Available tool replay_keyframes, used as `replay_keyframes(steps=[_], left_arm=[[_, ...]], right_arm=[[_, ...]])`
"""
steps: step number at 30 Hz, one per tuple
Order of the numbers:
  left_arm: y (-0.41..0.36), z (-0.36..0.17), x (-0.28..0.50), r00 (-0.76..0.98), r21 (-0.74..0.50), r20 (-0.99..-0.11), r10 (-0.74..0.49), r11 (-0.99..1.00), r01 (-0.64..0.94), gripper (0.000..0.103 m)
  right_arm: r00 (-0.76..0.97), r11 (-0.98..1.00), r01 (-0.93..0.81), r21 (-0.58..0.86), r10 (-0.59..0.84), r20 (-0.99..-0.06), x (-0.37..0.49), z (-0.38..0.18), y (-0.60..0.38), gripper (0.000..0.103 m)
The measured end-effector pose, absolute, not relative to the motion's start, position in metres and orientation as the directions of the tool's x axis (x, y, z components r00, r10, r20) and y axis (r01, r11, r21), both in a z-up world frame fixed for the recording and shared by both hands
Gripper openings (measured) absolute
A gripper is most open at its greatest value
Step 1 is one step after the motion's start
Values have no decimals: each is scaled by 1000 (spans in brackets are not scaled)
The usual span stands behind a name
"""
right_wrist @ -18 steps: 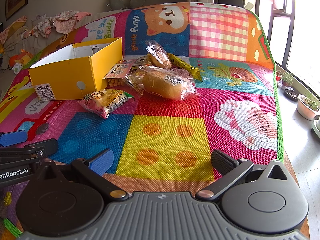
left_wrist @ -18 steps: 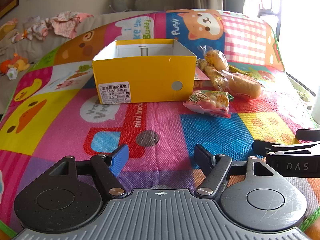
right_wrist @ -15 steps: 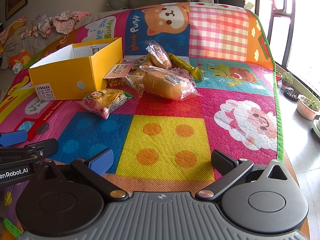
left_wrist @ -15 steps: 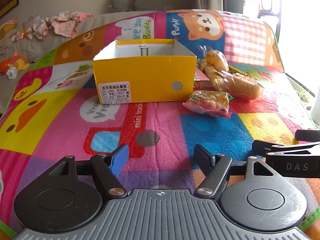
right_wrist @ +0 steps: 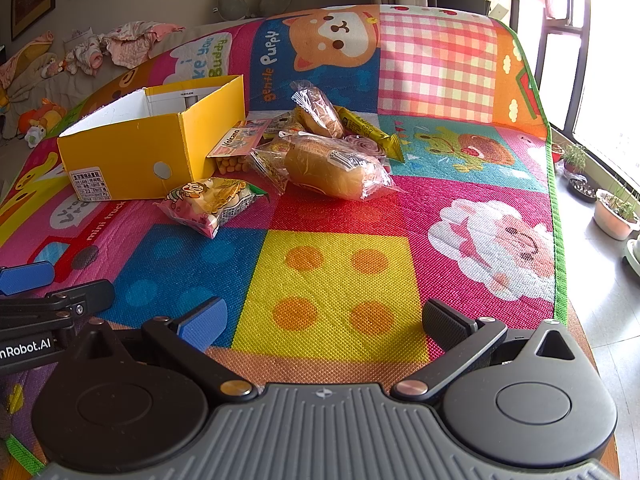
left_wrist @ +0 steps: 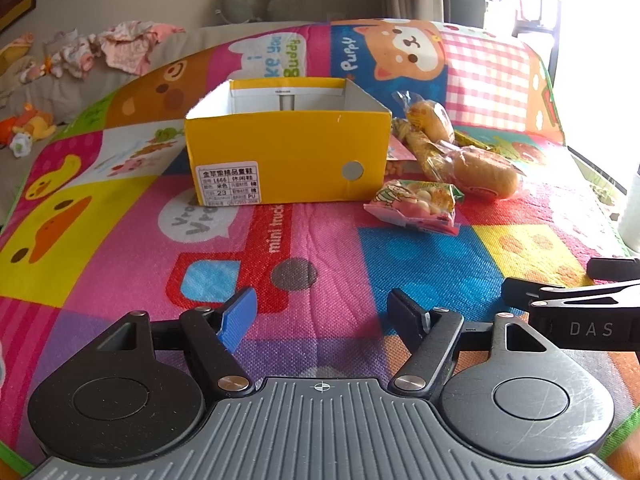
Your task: Organize objects
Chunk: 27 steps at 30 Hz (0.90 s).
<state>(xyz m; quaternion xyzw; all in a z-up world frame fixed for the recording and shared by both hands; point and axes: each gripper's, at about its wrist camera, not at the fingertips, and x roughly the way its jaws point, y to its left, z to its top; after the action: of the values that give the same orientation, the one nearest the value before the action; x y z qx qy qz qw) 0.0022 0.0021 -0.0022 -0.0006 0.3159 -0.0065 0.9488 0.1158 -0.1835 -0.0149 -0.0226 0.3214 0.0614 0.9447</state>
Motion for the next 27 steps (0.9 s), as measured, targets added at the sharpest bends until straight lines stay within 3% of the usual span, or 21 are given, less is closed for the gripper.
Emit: replay_keyframes(steps=[27], left_arm=[[2,-1,-1,801,-7,-599,-14,1000,12,77]], right_arm=[[786,991,-131,-3,102,-610,116,-15,-184,103]])
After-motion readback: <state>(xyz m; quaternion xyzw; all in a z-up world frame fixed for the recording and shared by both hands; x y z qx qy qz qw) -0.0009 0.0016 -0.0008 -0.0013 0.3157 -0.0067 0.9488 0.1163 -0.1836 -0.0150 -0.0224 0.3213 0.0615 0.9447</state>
